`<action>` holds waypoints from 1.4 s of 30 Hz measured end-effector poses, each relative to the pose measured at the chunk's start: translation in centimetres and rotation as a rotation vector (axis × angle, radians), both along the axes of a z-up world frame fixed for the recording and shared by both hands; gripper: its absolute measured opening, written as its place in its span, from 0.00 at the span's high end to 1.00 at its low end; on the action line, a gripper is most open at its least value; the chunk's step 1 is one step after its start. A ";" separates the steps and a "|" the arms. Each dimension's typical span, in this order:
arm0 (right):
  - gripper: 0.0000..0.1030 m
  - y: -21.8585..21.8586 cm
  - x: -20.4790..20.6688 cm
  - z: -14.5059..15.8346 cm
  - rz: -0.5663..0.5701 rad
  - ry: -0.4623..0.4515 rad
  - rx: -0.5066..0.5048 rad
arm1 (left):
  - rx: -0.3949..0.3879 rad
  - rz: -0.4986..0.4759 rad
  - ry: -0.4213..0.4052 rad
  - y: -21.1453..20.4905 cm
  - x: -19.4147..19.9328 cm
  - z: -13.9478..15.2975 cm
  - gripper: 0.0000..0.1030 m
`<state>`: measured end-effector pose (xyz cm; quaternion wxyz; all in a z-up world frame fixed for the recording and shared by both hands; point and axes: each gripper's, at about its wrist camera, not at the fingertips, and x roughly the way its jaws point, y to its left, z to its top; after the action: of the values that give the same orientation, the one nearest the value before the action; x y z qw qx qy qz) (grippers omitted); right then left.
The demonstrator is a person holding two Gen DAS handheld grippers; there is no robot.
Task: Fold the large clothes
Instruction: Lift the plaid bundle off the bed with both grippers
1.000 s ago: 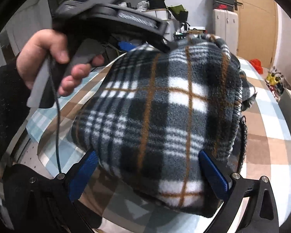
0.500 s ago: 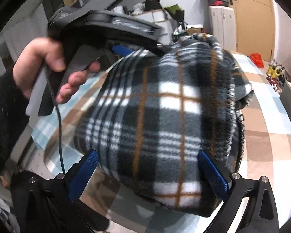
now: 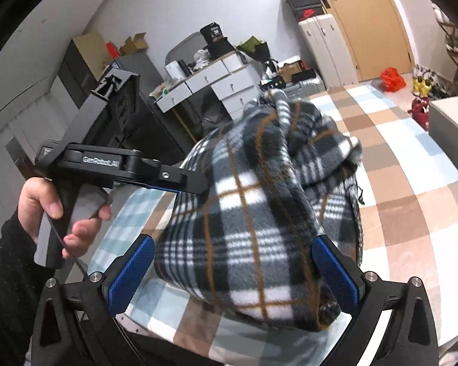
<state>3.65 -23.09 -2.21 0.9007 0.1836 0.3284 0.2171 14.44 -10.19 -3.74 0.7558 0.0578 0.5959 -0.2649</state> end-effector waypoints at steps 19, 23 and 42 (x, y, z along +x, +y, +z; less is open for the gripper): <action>0.00 -0.9 0.0 -0.2 -0.030 0.012 0.035 | 0.103 -0.004 -0.113 -2.0 -1.3 -1.1 0.01; 0.00 -2.2 -1.2 1.0 -0.081 -0.075 0.062 | 0.226 0.023 -0.358 -1.5 -5.0 0.2 0.01; 0.00 -2.7 11.5 1.7 -0.010 0.315 0.072 | -0.418 0.315 -0.031 9.7 -0.3 -7.3 0.02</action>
<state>15.13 -25.76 -0.50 0.8319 0.2494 0.4567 0.1928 14.15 -0.50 -11.01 0.7923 -0.1893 0.5184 -0.2604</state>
